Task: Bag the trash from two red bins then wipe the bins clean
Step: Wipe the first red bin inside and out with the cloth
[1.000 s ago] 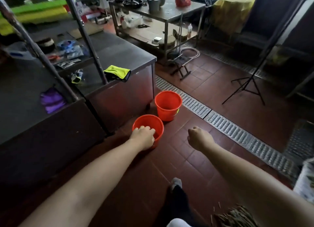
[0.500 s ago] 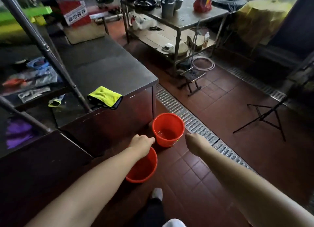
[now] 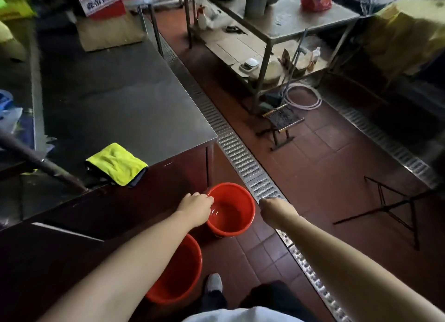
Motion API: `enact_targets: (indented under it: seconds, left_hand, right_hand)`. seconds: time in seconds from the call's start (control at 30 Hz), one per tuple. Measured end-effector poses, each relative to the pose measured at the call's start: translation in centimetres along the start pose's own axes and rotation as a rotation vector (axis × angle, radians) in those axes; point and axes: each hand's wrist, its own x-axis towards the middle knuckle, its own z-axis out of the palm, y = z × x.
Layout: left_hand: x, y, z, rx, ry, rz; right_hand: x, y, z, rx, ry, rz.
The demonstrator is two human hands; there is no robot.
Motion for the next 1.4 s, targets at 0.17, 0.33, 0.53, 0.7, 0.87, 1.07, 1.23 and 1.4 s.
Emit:
enact_targets:
  seconds: [0.17,0.33,0.53,0.7,0.87,1.07,1.23,1.4]
  left_hand:
    - [5.7,1.2,0.3,-0.001,0.007,-0.058]
    - [7.7,4.5,2.5,-0.096,-0.050,-0.259]
    - [10.9,8.4,7.0,-0.193,-0.073,-0.341]
    - [15.2,10.6,16.4,-0.265,-0.089,-0.346]
    - [20.5,11.1,28.8,-0.284,-0.053,-0.336]
    - [24.6,12.4,42.7,-0.262,-0.081,-0.295]
    - [26.0,12.7,50.5,-0.159,-0.047,-0.212]
    - [27.2,12.2,54.2,-0.106,0.093,-0.205]
  right_hand:
    - [7.8,4.5,-0.8,-0.080,-0.080,-0.125]
    - [13.4,7.9,0.1,-0.169,-0.166,-0.359]
    - [20.6,11.4,4.8,-0.301,-0.250,-0.595]
    - [26.0,14.1,14.0,-0.329,-0.293,-0.647]
    - [31.1,15.2,25.8,-0.334,-0.273,-0.647]
    - [35.0,15.0,39.1,-0.371,-0.275,-0.679]
    - [36.4,14.6,46.3,-0.408,-0.194,-0.709]
    - [37.2,14.3,49.9,-0.411,0.089,-0.831]
